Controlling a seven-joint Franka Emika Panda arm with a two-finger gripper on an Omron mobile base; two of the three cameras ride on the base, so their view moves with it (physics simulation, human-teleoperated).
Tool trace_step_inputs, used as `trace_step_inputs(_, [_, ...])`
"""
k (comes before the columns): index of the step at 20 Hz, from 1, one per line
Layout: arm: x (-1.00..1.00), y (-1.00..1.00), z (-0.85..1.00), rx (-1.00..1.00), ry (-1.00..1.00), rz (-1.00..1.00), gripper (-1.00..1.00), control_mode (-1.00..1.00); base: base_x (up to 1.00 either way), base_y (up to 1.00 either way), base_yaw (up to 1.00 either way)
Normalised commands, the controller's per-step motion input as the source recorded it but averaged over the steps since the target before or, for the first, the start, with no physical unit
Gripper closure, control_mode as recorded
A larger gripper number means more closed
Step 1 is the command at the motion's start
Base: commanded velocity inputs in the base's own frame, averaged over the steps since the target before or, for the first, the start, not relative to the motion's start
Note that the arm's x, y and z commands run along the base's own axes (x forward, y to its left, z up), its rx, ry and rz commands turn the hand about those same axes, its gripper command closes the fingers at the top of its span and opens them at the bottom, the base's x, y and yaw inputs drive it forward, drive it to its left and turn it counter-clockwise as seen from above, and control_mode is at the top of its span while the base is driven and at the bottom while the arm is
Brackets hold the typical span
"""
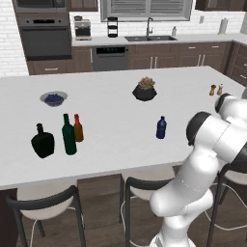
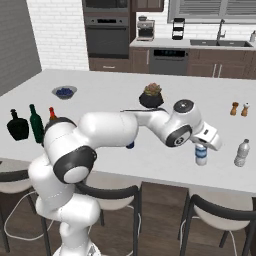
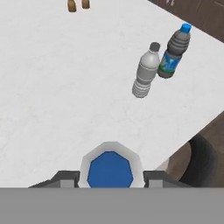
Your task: Move the plastic bottles in the middle to the plastics group, and the glass bottles in the middle to the glass group.
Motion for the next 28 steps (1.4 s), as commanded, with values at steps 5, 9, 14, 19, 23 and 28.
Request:
trace_step_inputs(5, [0.00, -0.45, 0.12, 0.05, -0.01, 0.00, 1.00, -1.00, 0.00, 0.00, 0.00])
trace_step_inputs(9, [-0.07, -0.38, 0.13, 0.07, -0.03, 0.00, 1.00, -1.00, 0.00, 0.00, 0.00])
trace_step_inputs(14, [-0.16, -0.12, 0.01, 0.02, -0.01, 0.00, 1.00, -1.00, 0.00, 0.00, 0.00])
trace_step_inputs(19, [-0.12, -0.02, 0.13, 0.00, 0.00, 0.00, 1.00, -1.00, 0.00, 0.00, 0.00])
trace_step_inputs(23, [-0.03, 0.00, -0.13, 0.00, 0.00, 0.00, 1.00, -1.00, 0.00, 0.00, 0.00])
trace_step_inputs(28, [0.00, 0.00, -0.43, 0.00, -0.02, 0.00, 1.00, -1.00, 0.00, 0.00, 0.00])
